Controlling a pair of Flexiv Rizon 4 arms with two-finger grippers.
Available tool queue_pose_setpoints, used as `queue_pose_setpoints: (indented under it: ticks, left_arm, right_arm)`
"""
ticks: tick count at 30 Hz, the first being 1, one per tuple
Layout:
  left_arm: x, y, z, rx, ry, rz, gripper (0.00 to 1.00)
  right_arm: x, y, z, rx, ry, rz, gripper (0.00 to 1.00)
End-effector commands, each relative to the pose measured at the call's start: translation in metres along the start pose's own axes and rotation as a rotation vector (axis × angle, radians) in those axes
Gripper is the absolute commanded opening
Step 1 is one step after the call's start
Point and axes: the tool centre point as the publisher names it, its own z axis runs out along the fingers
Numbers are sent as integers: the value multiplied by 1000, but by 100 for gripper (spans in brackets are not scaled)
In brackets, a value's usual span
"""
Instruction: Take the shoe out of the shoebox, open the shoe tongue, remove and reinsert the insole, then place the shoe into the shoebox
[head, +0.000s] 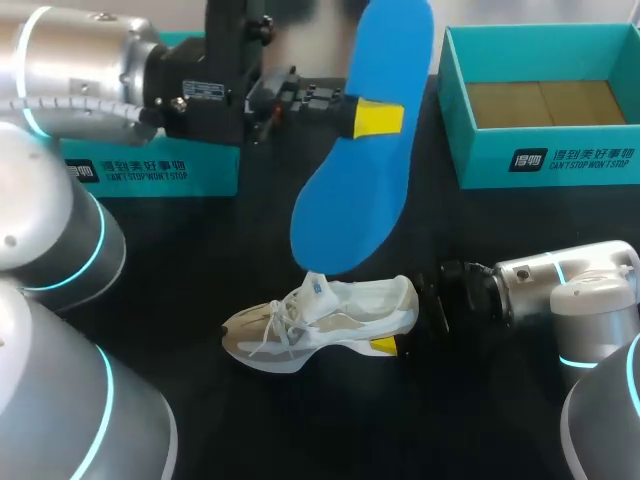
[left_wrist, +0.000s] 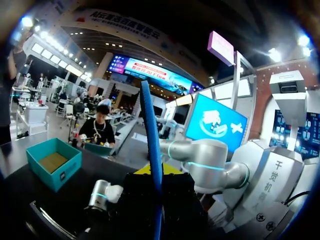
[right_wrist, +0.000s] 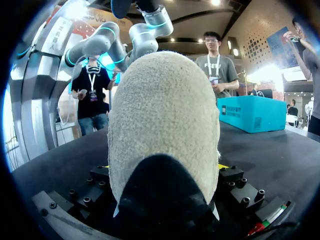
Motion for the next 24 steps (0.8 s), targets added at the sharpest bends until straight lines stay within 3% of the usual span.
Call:
queue_pose_setpoints:
  ticks: [1,24]
  left_arm:
    - [2,-1,-12,-7,40,10,0]
    - [3,0,-33,33,2,-29,0]
  right_arm:
    - [1,0,1,3,0,1,0]
    - [1,0,1,3,0,1,0]
